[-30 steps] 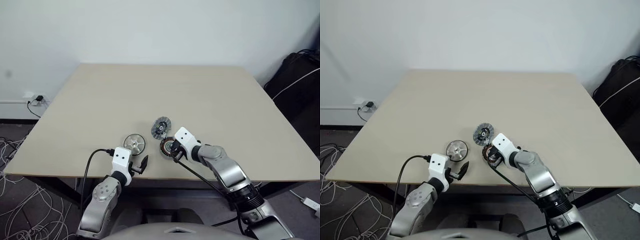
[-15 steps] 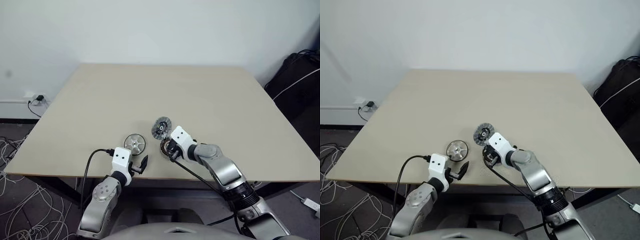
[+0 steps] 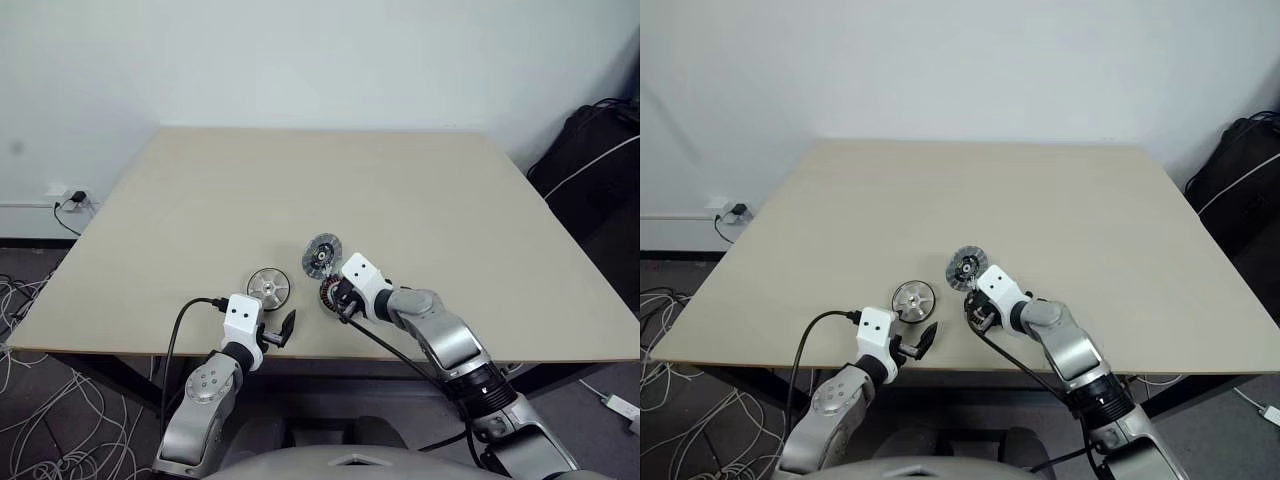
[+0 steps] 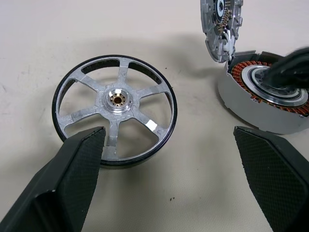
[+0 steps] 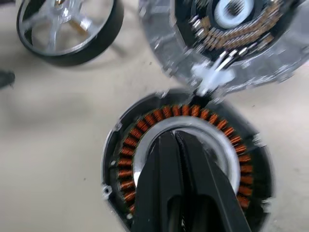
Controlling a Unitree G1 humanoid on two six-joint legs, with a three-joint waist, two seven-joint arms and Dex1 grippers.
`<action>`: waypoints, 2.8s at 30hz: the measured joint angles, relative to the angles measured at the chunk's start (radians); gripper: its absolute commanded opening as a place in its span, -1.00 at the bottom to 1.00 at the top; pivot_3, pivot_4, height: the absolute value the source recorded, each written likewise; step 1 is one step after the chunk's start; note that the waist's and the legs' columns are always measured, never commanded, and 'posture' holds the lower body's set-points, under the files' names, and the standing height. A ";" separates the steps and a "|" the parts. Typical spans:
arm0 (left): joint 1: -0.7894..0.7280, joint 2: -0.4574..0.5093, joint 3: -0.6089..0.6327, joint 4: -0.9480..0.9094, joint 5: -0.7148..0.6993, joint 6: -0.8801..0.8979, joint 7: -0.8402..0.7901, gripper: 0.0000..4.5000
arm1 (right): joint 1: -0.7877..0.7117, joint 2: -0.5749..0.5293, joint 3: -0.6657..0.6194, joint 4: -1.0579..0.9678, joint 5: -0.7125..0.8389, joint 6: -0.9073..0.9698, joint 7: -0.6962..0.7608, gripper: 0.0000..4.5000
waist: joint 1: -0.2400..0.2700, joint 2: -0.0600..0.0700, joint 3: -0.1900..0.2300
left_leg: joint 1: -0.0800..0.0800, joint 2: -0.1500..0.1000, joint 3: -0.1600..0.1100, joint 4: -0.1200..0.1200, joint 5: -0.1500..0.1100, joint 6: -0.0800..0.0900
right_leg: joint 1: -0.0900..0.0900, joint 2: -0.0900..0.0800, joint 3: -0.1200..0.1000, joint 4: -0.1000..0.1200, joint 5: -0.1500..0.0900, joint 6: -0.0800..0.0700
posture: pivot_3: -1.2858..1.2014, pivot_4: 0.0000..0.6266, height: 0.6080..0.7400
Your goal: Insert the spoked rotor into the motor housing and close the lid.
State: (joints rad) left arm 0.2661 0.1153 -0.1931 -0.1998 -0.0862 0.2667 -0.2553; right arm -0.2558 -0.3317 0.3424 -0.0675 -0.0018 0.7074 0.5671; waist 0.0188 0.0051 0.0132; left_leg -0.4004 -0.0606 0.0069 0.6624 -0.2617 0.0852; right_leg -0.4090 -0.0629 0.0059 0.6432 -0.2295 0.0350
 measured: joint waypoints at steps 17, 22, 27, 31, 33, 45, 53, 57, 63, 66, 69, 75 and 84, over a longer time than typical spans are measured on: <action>-0.004 -0.001 0.002 0.006 -0.001 -0.019 -0.005 1.00 | 0.012 -0.011 0.003 0.025 0.003 -0.003 -0.021 -0.98 | 0.000 0.000 0.000 | 0.000 0.000 0.000 0.000 0.000 0.000 | 0.000 0.000 0.000 0.000 0.000 0.000 | 0.03 -1.00 1.00; -0.006 -0.086 0.098 0.036 -0.043 -0.113 0.061 1.00 | 0.038 -0.009 -0.063 -0.036 0.046 -0.010 -0.027 -0.98 | 0.005 0.000 0.000 | 0.000 0.000 0.000 0.000 0.000 0.000 | 0.000 0.000 0.000 0.000 0.000 0.000 | 0.03 -1.00 1.00; -0.002 -0.135 0.194 0.045 -0.133 -0.090 0.086 1.00 | 0.107 -0.017 -0.113 -0.149 0.073 -0.004 -0.038 -0.98 | 0.010 -0.001 0.000 | 0.000 0.000 0.000 0.000 0.000 0.000 | 0.000 0.000 0.000 0.000 0.000 0.000 | 0.03 -1.00 1.00; -0.002 -0.170 0.238 0.069 -0.238 -0.007 0.077 1.00 | 0.170 -0.017 -0.142 -0.224 0.093 0.017 -0.056 -0.98 | 0.011 -0.002 0.001 | 0.000 0.000 0.000 0.002 0.000 0.001 | 0.001 0.000 0.000 0.000 0.000 0.001 | 0.03 -1.00 1.00; -0.009 -0.172 0.250 0.083 -0.279 0.029 0.066 1.00 | 0.202 -0.017 -0.156 -0.250 0.099 0.026 -0.070 -0.98 | 0.011 -0.003 0.002 | 0.000 0.000 0.000 0.002 0.000 0.001 | 0.001 0.000 -0.001 0.000 0.000 0.001 | 0.03 -1.00 1.00; -0.154 -0.161 0.304 0.120 -0.428 0.208 0.019 1.00 | 0.303 0.006 -0.167 -0.372 0.130 0.082 -0.140 -0.98 | 0.011 -0.004 0.002 | 0.000 0.000 0.000 0.003 0.000 0.001 | 0.001 0.001 -0.001 0.000 0.001 0.002 | 0.03 -1.00 1.00; -0.194 -0.159 0.308 0.140 -0.444 0.309 0.052 1.00 | 0.329 0.009 -0.188 -0.398 0.144 0.094 -0.168 -0.98 | 0.011 -0.004 0.002 | 0.000 0.000 0.000 0.003 0.000 0.000 | 0.001 0.001 -0.001 0.000 0.001 0.003 | 0.03 -1.00 1.00; -0.194 -0.163 0.289 0.138 -0.466 0.344 0.027 1.00 | 0.339 0.012 -0.188 -0.409 0.151 0.101 -0.179 -0.98 | 0.011 -0.004 0.002 | 0.000 0.000 0.000 0.003 0.000 0.000 | 0.001 0.001 0.000 0.000 0.001 0.002 | 0.03 -1.00 1.00; -0.190 -0.179 0.283 0.120 -0.495 0.366 0.019 0.43 | 0.341 0.013 -0.188 -0.410 0.159 0.104 -0.188 -1.00 | 0.011 -0.004 0.002 | 0.000 0.000 0.000 0.003 0.000 0.000 | 0.001 0.001 0.000 0.000 0.001 0.002 | 0.03 -1.00 1.00; -0.188 -0.180 0.294 0.120 -0.510 0.366 0.032 -0.02 | 0.341 0.013 -0.188 -0.410 0.165 0.104 -0.193 -1.00 | 0.011 -0.004 0.002 | 0.000 0.000 0.000 0.003 0.000 0.000 | 0.001 0.001 0.000 0.000 0.001 0.002 | 0.03 -1.00 1.00; -0.185 -0.183 0.326 0.120 -0.524 0.356 0.067 -0.46 | 0.341 0.012 -0.189 -0.410 0.167 0.104 -0.196 -1.00 | 0.011 -0.004 0.002 | 0.000 0.000 0.000 0.003 0.000 0.000 | 0.001 0.001 0.000 0.000 0.001 0.002 | 0.03 -1.00 1.00; -0.201 -0.187 0.360 0.126 -0.586 0.316 0.122 -0.79 | 0.348 0.007 -0.193 -0.410 0.170 0.108 -0.197 -1.00 | 0.005 -0.006 0.000 | 0.000 0.000 0.000 0.003 0.000 0.000 | 0.001 0.001 0.000 0.000 0.001 0.002 | 0.03 -1.00 1.00; -0.193 -0.189 0.376 0.153 -0.656 0.218 0.129 -0.79 | 0.351 0.005 -0.193 -0.410 0.170 0.110 -0.197 -1.00 | 0.004 -0.006 0.000 | 0.000 0.000 0.000 0.003 0.000 0.000 | 0.001 0.001 0.000 0.000 0.001 0.002 | 0.03 -1.00 1.00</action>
State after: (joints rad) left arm 0.0728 -0.0737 0.1828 -0.0464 -0.7425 0.4845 -0.1263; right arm 0.0956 -0.3271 0.1494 -0.4774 0.1682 0.8178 0.3700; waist 0.0226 -0.0011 0.0133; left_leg -0.4005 -0.0602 0.0067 0.6652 -0.2617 0.0856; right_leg -0.4081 -0.0615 0.0061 0.6431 -0.2285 0.0374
